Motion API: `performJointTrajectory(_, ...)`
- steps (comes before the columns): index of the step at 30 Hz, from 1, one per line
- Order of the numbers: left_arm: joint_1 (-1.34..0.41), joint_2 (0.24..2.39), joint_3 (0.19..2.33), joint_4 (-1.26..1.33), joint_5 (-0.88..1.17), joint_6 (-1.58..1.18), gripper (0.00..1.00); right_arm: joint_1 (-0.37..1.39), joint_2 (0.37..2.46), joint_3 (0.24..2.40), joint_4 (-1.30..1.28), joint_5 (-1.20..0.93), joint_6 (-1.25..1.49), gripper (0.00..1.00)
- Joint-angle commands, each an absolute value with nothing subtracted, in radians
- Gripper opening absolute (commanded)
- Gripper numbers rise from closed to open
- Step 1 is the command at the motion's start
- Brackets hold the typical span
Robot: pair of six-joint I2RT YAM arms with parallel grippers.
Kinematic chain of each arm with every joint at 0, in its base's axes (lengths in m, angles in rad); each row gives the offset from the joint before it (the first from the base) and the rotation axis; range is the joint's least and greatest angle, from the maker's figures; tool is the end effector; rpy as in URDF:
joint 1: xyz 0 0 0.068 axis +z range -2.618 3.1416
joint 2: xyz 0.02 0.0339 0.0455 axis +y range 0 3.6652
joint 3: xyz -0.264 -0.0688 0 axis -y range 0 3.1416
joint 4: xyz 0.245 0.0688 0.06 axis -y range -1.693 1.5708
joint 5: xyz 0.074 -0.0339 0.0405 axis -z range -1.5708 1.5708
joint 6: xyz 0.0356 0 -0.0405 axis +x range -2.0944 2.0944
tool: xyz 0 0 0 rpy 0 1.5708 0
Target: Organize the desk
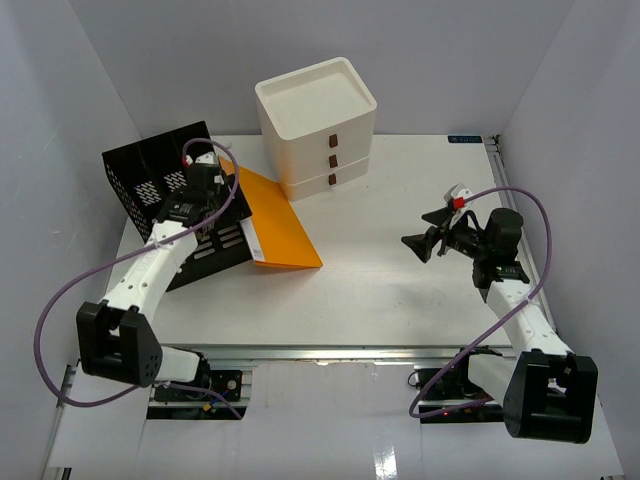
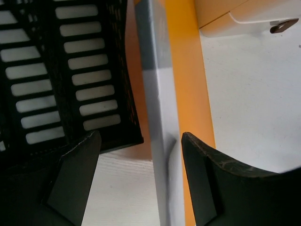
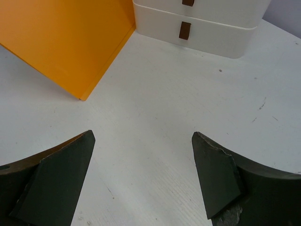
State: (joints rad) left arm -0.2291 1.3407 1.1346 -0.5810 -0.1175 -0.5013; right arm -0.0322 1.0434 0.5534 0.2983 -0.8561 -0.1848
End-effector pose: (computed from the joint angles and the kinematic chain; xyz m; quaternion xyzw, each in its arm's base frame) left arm 0.2825 -0.0616 0.3017 -0.1474 0.9110 -0.0855 0.3755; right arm 0.2278 0.0196 0.2607 -0.3168 0.6798 0.2557 0.6101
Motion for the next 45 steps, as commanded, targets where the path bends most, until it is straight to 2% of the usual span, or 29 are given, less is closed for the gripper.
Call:
performJointTrajectory(1,-0.209,1.392,1.252,-0.568,0.055,-0.472,0.78,-0.065,1.017,0.539,0.38,-0.916,-0.149,0.9)
performJointTrajectory(10,-0.191,1.463,1.29,-0.588,0.177,-0.483,0.75,-0.076,1.016,0.535,0.394,-0.923,-0.138,0.9)
performJointTrajectory(17,-0.164,1.522,1.293,-0.617,0.26,-0.476,0.65,-0.096,1.008,0.528,0.408,-0.934,-0.124,0.9)
performJointTrajectory(23,-0.161,1.585,1.343,-0.689,0.301,-0.445,0.45,-0.1,1.006,0.526,0.414,-0.939,-0.118,0.9)
performJointTrajectory(26,-0.161,1.606,1.374,-0.718,0.304,-0.429,0.24,-0.101,1.003,0.525,0.414,-0.942,-0.118,0.9)
performJointTrajectory(28,-0.161,1.61,1.402,-0.736,0.308,-0.423,0.05,-0.103,1.002,0.525,0.415,-0.942,-0.117,0.9)
performJointTrajectory(29,-0.161,1.608,1.412,-0.742,0.31,-0.421,0.0,-0.104,1.0,0.525,0.416,-0.943,-0.116,0.9)
performJointTrajectory(36,-0.161,1.493,1.512,-0.795,0.308,-0.403,0.0,-0.117,0.992,0.523,0.423,-0.95,-0.105,0.9)
performJointTrajectory(40,-0.163,1.329,1.491,-0.76,0.278,-0.394,0.0,-0.118,0.992,0.52,0.429,-0.951,-0.1,0.9)
performJointTrajectory(45,-0.163,1.139,1.45,-0.663,0.132,-0.359,0.0,-0.119,1.001,0.517,0.437,-0.952,-0.092,0.9)
